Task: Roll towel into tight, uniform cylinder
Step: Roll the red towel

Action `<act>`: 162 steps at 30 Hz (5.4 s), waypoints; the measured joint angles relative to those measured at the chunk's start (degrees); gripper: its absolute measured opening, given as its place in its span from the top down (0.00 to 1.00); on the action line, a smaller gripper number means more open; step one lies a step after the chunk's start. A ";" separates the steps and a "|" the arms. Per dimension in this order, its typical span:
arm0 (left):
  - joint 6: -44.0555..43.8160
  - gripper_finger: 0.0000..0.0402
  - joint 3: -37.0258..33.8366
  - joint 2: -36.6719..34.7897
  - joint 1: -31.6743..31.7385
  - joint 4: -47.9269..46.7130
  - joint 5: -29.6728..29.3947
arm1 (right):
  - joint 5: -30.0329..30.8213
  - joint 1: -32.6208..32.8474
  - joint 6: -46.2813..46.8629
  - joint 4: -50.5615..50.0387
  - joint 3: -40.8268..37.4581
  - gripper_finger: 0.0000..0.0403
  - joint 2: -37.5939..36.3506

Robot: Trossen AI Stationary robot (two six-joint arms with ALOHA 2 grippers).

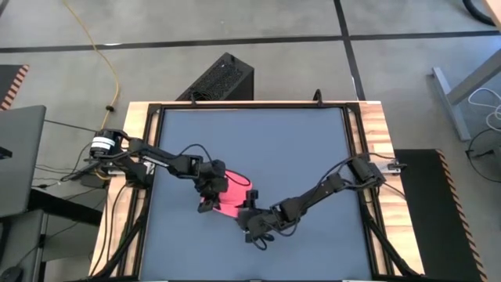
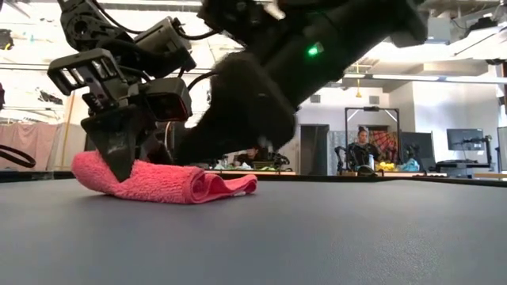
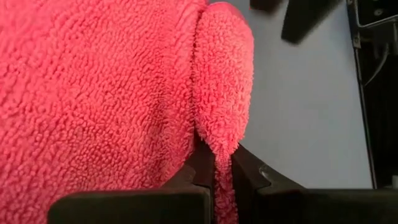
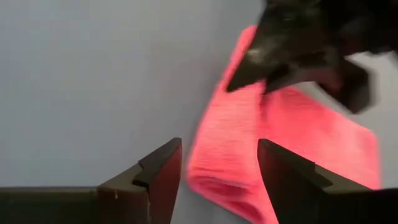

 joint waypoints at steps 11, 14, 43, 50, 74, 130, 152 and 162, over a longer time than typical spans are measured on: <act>1.90 0.98 -0.67 0.00 0.00 1.26 -1.28 | 1.65 0.24 0.09 -2.63 3.36 0.44 3.80; 2.37 0.98 -0.67 0.01 0.00 0.91 -1.30 | 2.11 0.08 0.92 -2.70 3.90 0.46 3.88; 9.98 0.64 0.97 -0.20 1.82 0.05 0.30 | -6.92 0.28 20.89 -1.62 4.12 0.94 4.58; 10.69 0.64 0.97 -1.70 3.57 -1.29 4.68 | -7.07 0.58 21.16 -1.88 4.12 0.94 4.58; 15.44 0.83 1.23 4.52 5.23 1.93 -10.46 | -10.33 0.90 19.74 -6.19 3.99 0.94 1.87; 15.75 0.54 -19.73 -21.07 -21.48 25.65 -27.47 | -28.05 -1.88 44.59 12.96 -6.85 0.94 1.54; 11.20 0.65 -16.23 -7.62 -23.37 29.34 -31.55 | -27.77 -1.90 45.34 13.12 -6.83 0.94 1.63; 7.51 0.98 -16.21 -7.63 -22.28 29.38 -25.64 | -26.48 -1.71 47.35 12.52 -6.83 0.94 1.09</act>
